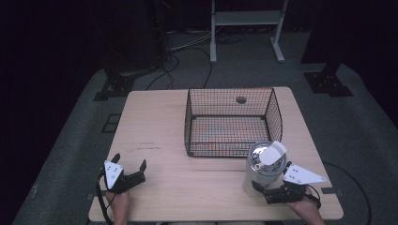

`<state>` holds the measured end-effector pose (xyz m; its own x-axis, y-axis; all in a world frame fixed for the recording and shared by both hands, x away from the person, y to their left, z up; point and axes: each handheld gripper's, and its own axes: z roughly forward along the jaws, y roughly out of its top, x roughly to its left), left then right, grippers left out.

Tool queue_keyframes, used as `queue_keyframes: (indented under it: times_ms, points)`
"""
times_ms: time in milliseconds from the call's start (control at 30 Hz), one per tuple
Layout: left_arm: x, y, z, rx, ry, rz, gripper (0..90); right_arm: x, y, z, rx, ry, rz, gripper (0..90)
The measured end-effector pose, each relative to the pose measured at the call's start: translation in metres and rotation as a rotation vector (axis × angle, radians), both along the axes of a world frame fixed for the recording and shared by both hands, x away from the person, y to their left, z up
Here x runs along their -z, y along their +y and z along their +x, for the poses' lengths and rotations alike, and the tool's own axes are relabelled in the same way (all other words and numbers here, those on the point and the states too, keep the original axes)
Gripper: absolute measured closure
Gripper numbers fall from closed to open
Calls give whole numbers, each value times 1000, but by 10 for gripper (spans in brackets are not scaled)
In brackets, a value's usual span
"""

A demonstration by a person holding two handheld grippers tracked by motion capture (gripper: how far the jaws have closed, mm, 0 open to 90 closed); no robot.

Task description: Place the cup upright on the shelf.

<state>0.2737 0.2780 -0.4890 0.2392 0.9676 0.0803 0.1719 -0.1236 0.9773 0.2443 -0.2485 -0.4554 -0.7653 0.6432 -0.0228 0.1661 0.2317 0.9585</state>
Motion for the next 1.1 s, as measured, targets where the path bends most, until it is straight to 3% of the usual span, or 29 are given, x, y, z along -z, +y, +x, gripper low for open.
queue_keyframes:
  times_ms: [300,600,933,1100]
  points:
    - [0,0,0,0,0,0,0,4,-1,-1,0,-38,23,87]
    - [0,1,0,2,0,-1,0,3,-2,0,-3,-28,28,89]
    - [0,0,0,2,0,-1,0,0,-3,3,18,-3,62,89]
    - [0,0,0,3,-1,-1,0,-5,-6,4,25,-12,78,90]
